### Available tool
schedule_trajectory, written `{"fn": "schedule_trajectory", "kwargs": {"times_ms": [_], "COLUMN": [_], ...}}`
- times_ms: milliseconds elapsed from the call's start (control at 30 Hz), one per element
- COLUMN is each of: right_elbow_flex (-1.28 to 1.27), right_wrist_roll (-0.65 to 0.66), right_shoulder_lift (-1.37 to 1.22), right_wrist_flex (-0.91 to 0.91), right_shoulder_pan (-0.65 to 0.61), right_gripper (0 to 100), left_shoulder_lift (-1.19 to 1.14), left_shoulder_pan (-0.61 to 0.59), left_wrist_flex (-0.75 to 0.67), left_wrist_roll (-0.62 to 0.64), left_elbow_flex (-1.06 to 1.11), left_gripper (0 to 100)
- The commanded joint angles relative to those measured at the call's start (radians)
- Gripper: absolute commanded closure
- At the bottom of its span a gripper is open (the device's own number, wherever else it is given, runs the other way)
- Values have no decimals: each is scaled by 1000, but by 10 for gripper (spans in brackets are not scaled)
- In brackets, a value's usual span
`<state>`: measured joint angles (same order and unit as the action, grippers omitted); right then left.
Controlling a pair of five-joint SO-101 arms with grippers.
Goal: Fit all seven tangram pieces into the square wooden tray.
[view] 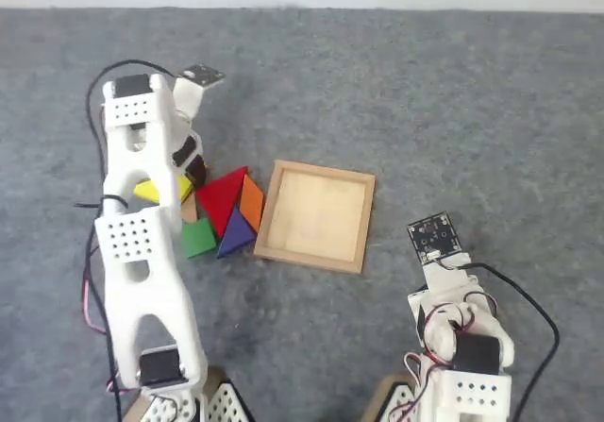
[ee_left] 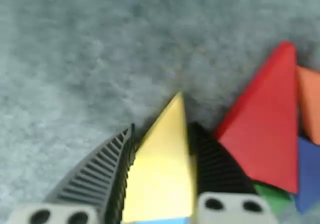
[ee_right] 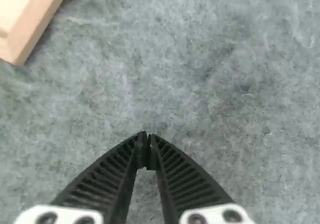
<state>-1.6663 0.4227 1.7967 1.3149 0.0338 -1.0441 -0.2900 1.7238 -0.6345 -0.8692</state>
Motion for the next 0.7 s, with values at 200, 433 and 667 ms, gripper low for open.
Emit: {"fn": "schedule_trajectory", "kwargs": {"times_ms": [200, 433, 667], "right_elbow_flex": [-17, -17, -17], "right_wrist_roll": [8, 8, 8], "right_shoulder_lift": [16, 16, 16], "right_wrist_flex": [1, 1, 1], "right_shoulder_pan": [-4, -4, -4], "right_gripper": [991, 991, 991], "left_shoulder_lift": [365, 810, 1123], "left_shoulder_pan": [124, 121, 8], "left_wrist_flex": [34, 34, -120], "left_wrist_roll": [12, 40, 172], "left_elbow_flex": [335, 627, 998], "left_gripper": [974, 974, 902]}}
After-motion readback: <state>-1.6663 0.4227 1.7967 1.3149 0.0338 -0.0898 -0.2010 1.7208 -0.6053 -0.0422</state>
